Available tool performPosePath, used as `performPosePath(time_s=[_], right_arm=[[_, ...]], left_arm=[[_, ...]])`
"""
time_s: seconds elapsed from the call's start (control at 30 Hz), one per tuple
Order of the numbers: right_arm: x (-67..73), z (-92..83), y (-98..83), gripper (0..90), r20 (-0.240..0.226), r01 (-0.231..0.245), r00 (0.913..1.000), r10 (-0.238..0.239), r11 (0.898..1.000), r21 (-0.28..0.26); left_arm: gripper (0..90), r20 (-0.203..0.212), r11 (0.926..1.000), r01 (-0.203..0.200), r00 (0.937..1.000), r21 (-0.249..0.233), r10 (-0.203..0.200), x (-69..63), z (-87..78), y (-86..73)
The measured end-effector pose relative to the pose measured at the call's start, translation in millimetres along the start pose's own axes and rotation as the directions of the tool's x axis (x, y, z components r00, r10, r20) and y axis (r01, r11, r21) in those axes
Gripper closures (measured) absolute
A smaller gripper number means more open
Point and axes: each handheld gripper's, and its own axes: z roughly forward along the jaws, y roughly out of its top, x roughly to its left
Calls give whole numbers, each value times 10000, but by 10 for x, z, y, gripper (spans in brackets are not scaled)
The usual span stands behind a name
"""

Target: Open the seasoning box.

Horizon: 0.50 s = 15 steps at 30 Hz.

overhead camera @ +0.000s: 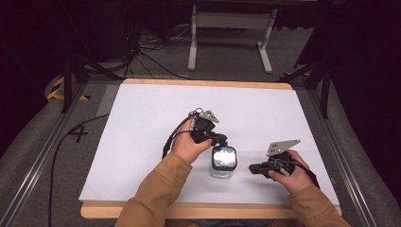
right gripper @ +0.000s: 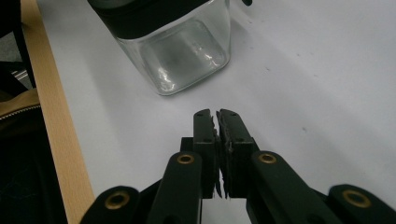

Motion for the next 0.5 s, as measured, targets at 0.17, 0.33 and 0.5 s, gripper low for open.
performPosePath(time_s=[0.17,0.33,0.5], right_arm=[[29,-6,17,862,-52,53,10000,-53,9999,-88],[64,-14,42,862,-61,212,9998,-213,9995,-229],[95,-19,63,865,-142,292,9995,-297,9990,-343]], left_arm=[[864,18,9999,105,9999,13,-105,7,0,-2],[863,112,9988,493,9987,15,-493,21,-3,-5],[863,53,9982,605,9982,10,-606,18,-1,-7]])
